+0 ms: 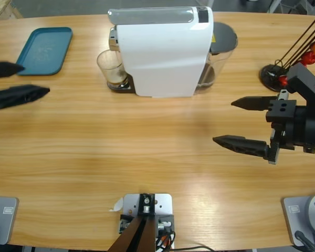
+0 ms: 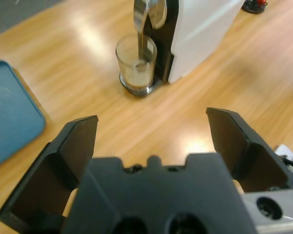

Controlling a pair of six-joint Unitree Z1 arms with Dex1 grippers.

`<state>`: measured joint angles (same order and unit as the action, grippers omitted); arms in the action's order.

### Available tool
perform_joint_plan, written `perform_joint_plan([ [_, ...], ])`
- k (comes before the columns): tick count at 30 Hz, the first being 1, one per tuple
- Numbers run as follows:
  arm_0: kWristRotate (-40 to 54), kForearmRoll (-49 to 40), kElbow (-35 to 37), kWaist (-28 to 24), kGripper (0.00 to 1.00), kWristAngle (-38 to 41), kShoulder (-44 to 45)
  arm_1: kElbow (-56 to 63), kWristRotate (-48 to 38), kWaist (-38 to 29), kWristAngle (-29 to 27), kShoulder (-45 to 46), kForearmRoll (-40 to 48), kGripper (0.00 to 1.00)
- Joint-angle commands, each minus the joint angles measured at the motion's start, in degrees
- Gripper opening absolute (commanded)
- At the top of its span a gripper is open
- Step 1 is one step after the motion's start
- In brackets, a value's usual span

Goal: Pour coffee

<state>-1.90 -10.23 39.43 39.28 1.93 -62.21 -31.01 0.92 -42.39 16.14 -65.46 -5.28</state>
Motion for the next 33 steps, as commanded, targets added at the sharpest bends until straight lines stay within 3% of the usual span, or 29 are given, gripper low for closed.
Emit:
perform_joint_plan([
  [1, 6.19, 5.39, 2.88, 0.45, 0.955, -2.81, -12.02, 2.11, -1.08, -0.67, -1.25, 3.67, 0.66, 1.000],
  [5, 6.73, 11.25, 0.76, 0.45, 0.954, -2.89, -15.19, 2.18, -1.10, -0.67, -1.37, 3.56, 0.77, 1.000],
  [14, 6.86, 13.29, -3.23, 0.45, 0.945, -2.88, -19.74, 2.18, -1.10, -0.67, -1.53, 3.20, 0.86, 1.000],
  [33, 6.93, 40.57, -5.73, 0.45, 0.973, -0.59, -40.25, 2.15, -1.10, -0.67, -1.48, 2.63, 0.80, 1.000],
])
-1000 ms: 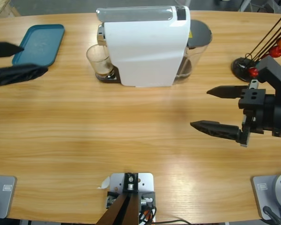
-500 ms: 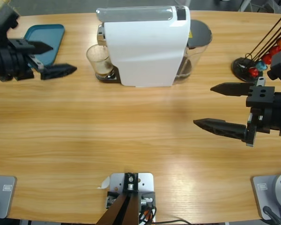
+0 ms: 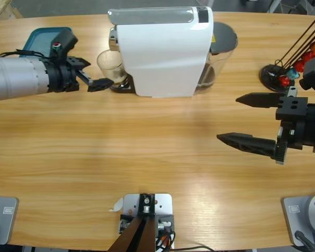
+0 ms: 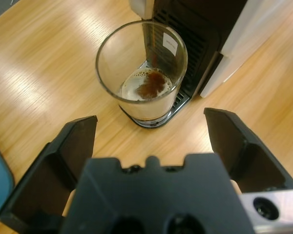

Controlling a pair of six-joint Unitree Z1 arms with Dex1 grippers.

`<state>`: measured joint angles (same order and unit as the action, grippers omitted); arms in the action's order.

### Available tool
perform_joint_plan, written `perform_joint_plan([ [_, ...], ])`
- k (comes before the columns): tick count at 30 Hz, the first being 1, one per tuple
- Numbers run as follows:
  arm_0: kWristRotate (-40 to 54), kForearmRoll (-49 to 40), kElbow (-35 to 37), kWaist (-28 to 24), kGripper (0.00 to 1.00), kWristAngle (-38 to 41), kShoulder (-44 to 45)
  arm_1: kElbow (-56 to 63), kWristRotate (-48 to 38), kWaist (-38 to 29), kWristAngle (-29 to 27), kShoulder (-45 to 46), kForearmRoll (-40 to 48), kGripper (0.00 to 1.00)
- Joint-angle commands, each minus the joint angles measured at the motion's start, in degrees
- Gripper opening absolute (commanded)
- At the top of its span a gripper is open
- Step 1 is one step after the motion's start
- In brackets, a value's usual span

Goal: Pour coffee

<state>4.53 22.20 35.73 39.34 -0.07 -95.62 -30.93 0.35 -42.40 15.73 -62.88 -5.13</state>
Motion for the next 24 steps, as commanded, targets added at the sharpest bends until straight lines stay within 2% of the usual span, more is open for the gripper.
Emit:
perform_joint_plan([
  [1, 0.57, 9.83, -2.07, 0.38, 0.973, 1.70, -7.62, 2.10, -0.53, -0.67, -1.05, 0.13, 0.64, 1.000],
  [9, 0.84, 22.56, -4.90, -1.27, 0.977, 3.58, -13.86, 2.10, -0.53, -0.67, -1.05, -0.05, 0.66, 1.000],
  [14, 0.92, 25.93, -6.22, -2.20, 0.965, 3.85, -14.65, 2.01, -0.53, -0.67, -1.05, -0.31, 0.68, 1.000],
  [17, 1.03, 27.71, -6.70, -2.29, 0.891, 3.85, -15.16, 2.03, -0.53, -0.67, -1.05, -0.40, 0.66, 1.000],
  [24, 1.31, 30.57, -7.35, -2.90, 0.895, 3.78, -16.23, 2.01, -0.53, -0.67, -1.05, -0.49, 0.64, 1.000],
])
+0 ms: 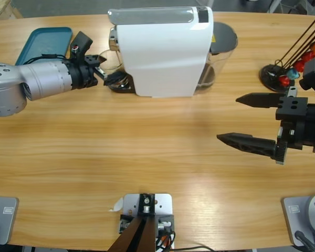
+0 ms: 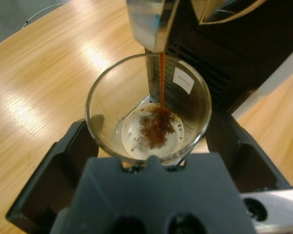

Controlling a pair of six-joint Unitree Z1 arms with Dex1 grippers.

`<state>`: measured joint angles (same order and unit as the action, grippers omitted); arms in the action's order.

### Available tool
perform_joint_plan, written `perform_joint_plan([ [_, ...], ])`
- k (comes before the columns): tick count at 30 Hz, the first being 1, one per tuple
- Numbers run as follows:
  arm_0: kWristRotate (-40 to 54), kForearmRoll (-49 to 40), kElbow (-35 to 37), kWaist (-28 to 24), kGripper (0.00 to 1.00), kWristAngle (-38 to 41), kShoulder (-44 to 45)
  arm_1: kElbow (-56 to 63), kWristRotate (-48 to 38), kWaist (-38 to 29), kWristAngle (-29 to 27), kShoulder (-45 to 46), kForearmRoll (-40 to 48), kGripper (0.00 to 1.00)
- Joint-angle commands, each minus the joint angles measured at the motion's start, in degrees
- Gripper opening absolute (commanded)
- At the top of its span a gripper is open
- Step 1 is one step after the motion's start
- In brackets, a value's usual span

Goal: Pour coffee

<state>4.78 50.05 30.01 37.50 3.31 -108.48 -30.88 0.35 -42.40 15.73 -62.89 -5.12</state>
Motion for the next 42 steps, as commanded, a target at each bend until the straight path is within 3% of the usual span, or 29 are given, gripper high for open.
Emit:
perform_joint_plan([
  [1, 1.11, 2.88, -1.62, -1.10, 0.895, 0.47, -3.50, 1.99, -0.52, -0.67, -1.05, -0.48, 0.64, 1.000],
  [4, 1.27, 3.30, -1.62, -1.08, 0.866, 0.51, -3.81, 1.97, -0.52, -0.67, -1.05, -0.48, 0.64, 1.000],
  [9, 1.70, 3.74, -1.62, -1.10, 0.704, 1.58, -4.29, 2.06, -0.52, -0.67, -1.05, -0.40, 0.64, 1.000],
  [12, 1.88, 3.74, -1.62, -1.08, 0.547, 1.63, -4.37, 2.06, -0.52, -0.67, -1.05, -0.40, 0.64, 1.000],
  [16, 1.97, 3.74, -1.62, -1.11, 0.434, 1.70, -4.41, 2.06, -0.52, -0.67, -1.05, -0.40, 0.64, 1.000],
  [24, 0.03, 9.74, -5.42, -1.66, 0.444, 0.30, -3.53, 2.06, -0.52, -0.67, -1.05, -0.31, 0.64, 1.000],
  [30, -3.08, 10.12, -11.08, -5.37, 0.448, -1.90, 4.70, 2.06, -0.52, -0.67, -1.05, -0.22, 0.64, 1.000],
  [34, -4.59, 3.25, -11.73, -9.87, 0.453, -3.22, 14.35, 2.06, -0.52, -0.67, -1.05, -0.13, 0.64, 1.000],
  [37, -4.52, -6.05, -8.02, -14.69, 0.457, -4.31, 20.74, 2.06, -0.54, -0.67, -1.05, -0.04, 0.65, 1.000],
  [39, -4.52, -11.34, -3.99, -18.31, 0.462, -4.56, 21.99, 2.06, -0.60, -0.67, -1.05, 0.15, 0.69, 1.000],
  [42, -4.52, -12.08, 0.47, -23.69, 0.465, -4.54, 18.34, 2.16, -0.61, -0.67, -1.05, 0.66, 0.67, 1.000],
])
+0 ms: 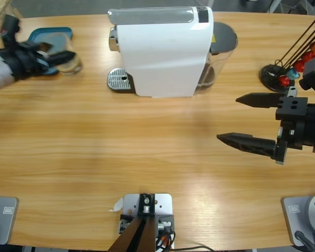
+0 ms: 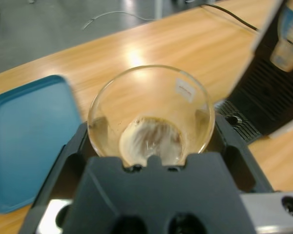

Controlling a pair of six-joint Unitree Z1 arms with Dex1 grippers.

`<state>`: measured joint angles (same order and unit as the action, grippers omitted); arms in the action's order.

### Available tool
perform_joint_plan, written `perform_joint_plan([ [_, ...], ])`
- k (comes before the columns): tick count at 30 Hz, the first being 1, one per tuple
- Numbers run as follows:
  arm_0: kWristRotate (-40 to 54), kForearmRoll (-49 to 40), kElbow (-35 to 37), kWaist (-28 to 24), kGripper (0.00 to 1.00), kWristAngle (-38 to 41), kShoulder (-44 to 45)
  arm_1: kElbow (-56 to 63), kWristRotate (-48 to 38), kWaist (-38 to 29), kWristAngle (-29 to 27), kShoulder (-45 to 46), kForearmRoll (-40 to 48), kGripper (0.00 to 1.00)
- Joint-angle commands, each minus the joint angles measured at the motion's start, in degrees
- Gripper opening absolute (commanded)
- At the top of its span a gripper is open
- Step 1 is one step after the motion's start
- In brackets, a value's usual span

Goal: Pour coffee

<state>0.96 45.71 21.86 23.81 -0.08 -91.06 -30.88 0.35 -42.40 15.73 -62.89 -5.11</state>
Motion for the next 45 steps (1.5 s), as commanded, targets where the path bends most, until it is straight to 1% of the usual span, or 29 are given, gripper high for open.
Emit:
perform_joint_plan([
  [1, -0.89, -7.49, 10.13, -11.58, 0.487, -1.12, -1.28, 2.22, -0.61, -0.67, -1.05, 0.77, 0.64, 1.000],
  [2, -1.58, -6.95, 11.13, -12.86, 0.503, -1.07, -3.07, 2.28, -0.61, -0.67, -1.05, 0.94, 0.68, 1.000],
  [6, -3.46, -2.06, 13.45, -17.26, 0.503, -0.70, -10.35, 2.49, -0.65, -0.67, -1.05, 1.63, 0.71, 1.000],
  [13, -6.06, 4.11, 12.61, -19.54, 0.503, -0.54, -19.42, 2.49, -1.03, -0.67, -1.05, 1.43, 0.80, 1.000],
  [19, -6.85, 4.43, 12.42, -22.28, 0.503, -0.34, -22.92, 2.49, -1.21, -0.67, -1.10, 1.13, 0.87, 1.000],
  [29, -6.76, 3.69, 13.07, -22.53, 0.507, -0.10, -23.37, 2.49, -1.40, -0.67, -1.26, 1.19, 0.89, 1.000],
  [30, -7.19, 3.09, 13.16, -22.60, 0.561, -0.17, -23.29, 2.49, -1.40, -0.67, -1.32, 1.22, 0.89, 1.000],
  [31, -7.71, 2.62, 13.16, -22.67, 0.589, -0.19, -23.23, 2.49, -1.40, -0.67, -1.32, 1.28, 0.89, 1.000],
  [33, -7.99, 2.12, 13.12, -22.76, 0.745, -0.08, -23.11, 2.49, -1.40, -0.67, -1.32, 1.28, 0.89, 1.000],
  [35, -7.99, 2.02, 13.12, -22.86, 0.834, -0.01, -23.11, 2.49, -1.40, -0.67, -1.35, 1.35, 0.89, 1.000],
  [36, -8.03, 2.02, 13.12, -22.94, 0.839, -0.01, -23.11, 2.49, -1.40, -0.67, -1.39, 1.36, 0.89, 1.000],
  [38, -8.26, 2.02, 13.12, -23.02, 0.907, -0.01, -23.13, 2.49, -1.40, -0.67, -1.40, 1.45, 0.89, 1.000],
  [43, -8.19, 1.86, 12.49, -23.11, 0.933, 0.62, -22.74, 2.56, -1.40, -0.67, -1.40, 1.63, 0.89, 1.000],
  [44, -8.12, 1.93, 11.78, -23.11, 0.964, 0.99, -22.29, 2.56, -1.40, -0.67, -1.40, 1.63, 0.89, 1.000],
  [45, -7.99, 1.95, 10.84, -23.04, 0.968, 1.36, -21.63, 2.57, -1.40, -0.67, -1.42, 1.63, 0.89, 1.000],
])
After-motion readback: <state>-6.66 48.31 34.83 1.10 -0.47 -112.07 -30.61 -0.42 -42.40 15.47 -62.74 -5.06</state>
